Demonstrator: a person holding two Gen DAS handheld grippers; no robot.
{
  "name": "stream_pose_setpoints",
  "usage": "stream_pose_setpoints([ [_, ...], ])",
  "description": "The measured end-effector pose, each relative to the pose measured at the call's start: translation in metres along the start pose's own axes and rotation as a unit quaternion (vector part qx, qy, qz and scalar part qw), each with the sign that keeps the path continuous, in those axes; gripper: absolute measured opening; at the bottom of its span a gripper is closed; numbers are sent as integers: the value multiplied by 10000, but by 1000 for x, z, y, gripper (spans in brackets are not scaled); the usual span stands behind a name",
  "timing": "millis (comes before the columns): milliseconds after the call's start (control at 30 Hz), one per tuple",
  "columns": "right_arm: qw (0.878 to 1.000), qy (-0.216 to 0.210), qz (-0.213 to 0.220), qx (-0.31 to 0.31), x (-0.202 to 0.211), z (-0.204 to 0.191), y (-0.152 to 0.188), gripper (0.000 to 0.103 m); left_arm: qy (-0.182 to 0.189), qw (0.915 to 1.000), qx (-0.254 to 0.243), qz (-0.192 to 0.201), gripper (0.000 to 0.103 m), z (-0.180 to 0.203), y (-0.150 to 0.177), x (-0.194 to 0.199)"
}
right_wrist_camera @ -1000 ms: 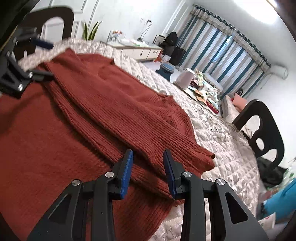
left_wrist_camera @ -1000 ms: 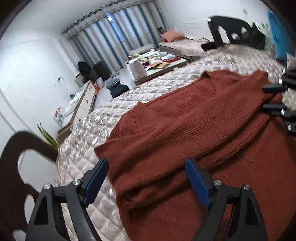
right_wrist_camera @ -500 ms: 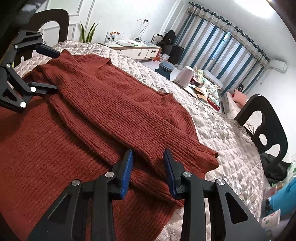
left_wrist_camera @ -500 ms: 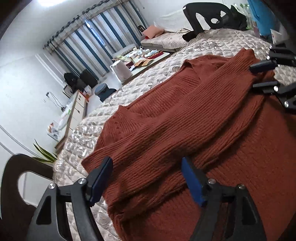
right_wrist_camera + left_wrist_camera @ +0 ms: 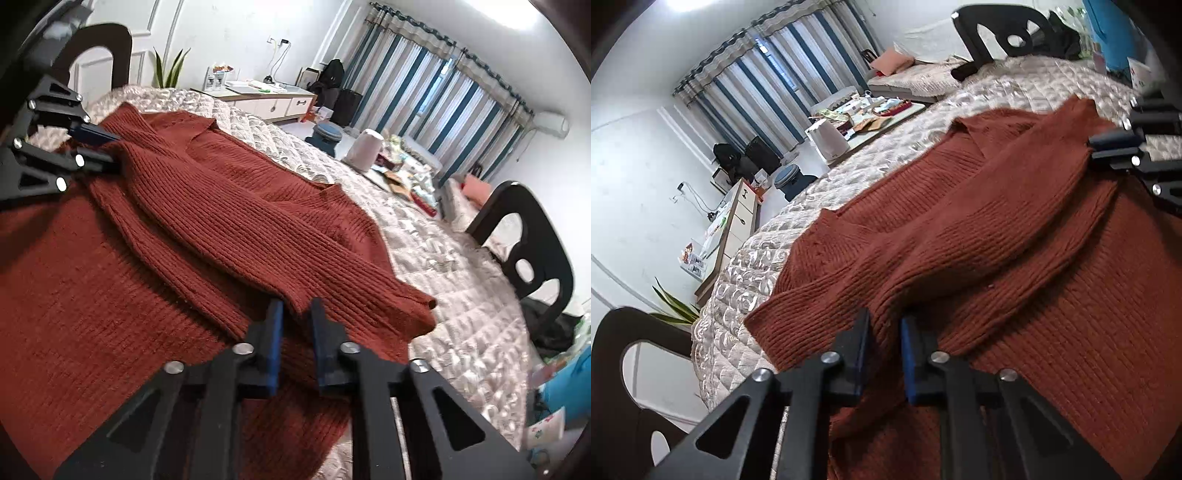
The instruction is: Fold small clothes
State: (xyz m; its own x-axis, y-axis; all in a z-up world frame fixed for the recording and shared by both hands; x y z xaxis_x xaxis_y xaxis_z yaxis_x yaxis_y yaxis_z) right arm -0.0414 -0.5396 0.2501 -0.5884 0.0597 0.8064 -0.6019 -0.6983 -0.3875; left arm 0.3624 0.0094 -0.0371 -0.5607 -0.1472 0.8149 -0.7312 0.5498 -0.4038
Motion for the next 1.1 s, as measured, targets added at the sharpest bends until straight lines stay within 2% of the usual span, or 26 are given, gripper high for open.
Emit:
stream_pose_setpoints([
  [167, 9998, -69, 193, -14, 15, -1, 3, 5, 298, 9994, 133, 133, 13, -5, 6, 14],
  [267, 9996, -38, 229, 154, 22, -5, 6, 5, 243, 9996, -42, 138, 14, 0, 14, 18],
  [333, 9995, 14, 119, 286, 19, -10, 10, 5, 159, 9996, -213, 48, 18, 4, 18, 13],
  [400, 9995, 54, 23, 320, 13, -12, 12, 5, 59, 9997, -212, 65, 19, 5, 19, 11],
  [433, 9996, 25, 6, 275, 13, -12, 13, 5, 128, 9998, -117, 75, 21, 5, 19, 12],
  [467, 9998, -68, -23, 190, 13, -11, 13, 7, 216, 9997, -5, 63, 24, 3, 21, 12],
  [533, 9998, -185, -28, -10, 18, -6, 13, 19, 339, 9991, 232, 39, 36, -2, 25, 14],
  [567, 9994, -297, -32, -152, 24, -3, 15, 21, 388, 9986, 348, 37, 44, -4, 28, 16],
  [600, 9990, -382, -16, -248, 29, -2, 17, 21, 546, 9974, 475, 16, 54, -7, 34, 20],
  [633, 9982, -488, 29, -334, 36, 0, 19, 21, 720, 9956, 595, 37, 58, -7, 41, 23],
  [700, 9962, -725, 153, -465, 56, 0, 25, 22, 1018, 9913, 835, 35, 59, -11, 55, 33],
  [767, 9938, -880, 247, -640, 75, 1, 35, 23, 1149, 9879, 1038, 32, 59, -15, 73, 42],
  [900, 9899, -1121, 261, -824, 108, -12, 66, 38, 1362, 9830, 1232, 32, 63, -12, 111, 67],
  [1000, 9886, -1273, 212, -781, 128, -32, 94, 39, 1473, 9802, 1320, 37, 69, -4, 137, 85],
  [1100, 9877, -1362, 128, -753, 144, -49, 122, 40, 1693, 9766, 1325, -38, 69, 9, 166, 100],
])
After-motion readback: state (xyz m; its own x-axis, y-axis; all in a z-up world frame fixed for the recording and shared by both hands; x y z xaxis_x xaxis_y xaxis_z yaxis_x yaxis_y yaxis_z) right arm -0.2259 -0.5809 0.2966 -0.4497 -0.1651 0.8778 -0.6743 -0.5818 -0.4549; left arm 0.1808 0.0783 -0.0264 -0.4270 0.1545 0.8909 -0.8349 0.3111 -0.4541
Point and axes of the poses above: each gripper's, at about its wrist camera, not at the fingertips, and x roughly against the way its jaws point, z to its right, y to its underside, the point moved 8 cm from there along -x, roughly the way its jaws point, and after that the axes turned 11 degrees about -z, right-handed, at the moved point
